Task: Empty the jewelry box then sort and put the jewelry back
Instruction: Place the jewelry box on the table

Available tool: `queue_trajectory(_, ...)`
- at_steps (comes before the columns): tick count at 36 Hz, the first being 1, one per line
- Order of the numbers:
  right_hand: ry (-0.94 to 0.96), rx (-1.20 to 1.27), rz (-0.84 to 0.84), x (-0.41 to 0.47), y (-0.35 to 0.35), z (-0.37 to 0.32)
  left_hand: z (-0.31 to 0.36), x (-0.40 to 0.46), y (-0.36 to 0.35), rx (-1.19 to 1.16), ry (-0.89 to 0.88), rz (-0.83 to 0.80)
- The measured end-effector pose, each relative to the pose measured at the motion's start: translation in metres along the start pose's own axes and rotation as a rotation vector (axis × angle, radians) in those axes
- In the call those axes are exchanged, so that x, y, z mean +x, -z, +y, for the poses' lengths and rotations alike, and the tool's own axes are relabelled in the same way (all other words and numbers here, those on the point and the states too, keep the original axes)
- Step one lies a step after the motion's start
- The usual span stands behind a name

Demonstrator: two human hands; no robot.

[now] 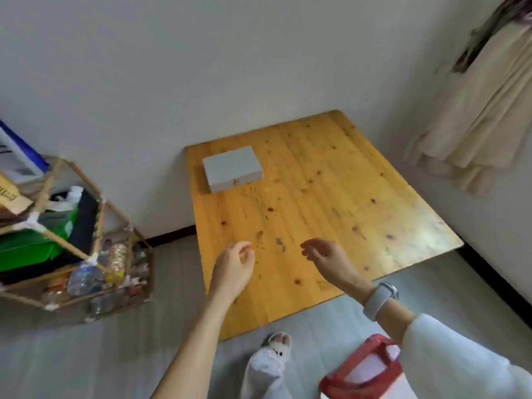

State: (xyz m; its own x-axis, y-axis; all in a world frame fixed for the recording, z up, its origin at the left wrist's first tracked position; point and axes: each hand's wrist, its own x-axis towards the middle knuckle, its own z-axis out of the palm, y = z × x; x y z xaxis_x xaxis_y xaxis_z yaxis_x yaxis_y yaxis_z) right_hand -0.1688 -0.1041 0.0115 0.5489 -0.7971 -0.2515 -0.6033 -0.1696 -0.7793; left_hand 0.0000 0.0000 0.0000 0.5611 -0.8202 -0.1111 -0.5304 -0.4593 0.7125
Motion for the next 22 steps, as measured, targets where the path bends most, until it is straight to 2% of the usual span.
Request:
queue_trajectory(7,-0.222,0.096,0.234,0.051,0.048,0.035,0.054,0.121,-0.062,0.049,-0.183,-0.287)
queue_trajectory(14,-0.475,0.211,0.469,0.054,0.099,0.084,0.135,0.177,-0.146,0.079,-0.398,-0.578)
queue_trajectory(22,-0.614,0.238,0.539,0.07,0.149,0.149,0.195,0.196,-0.249,0.075,-0.476,-0.755)
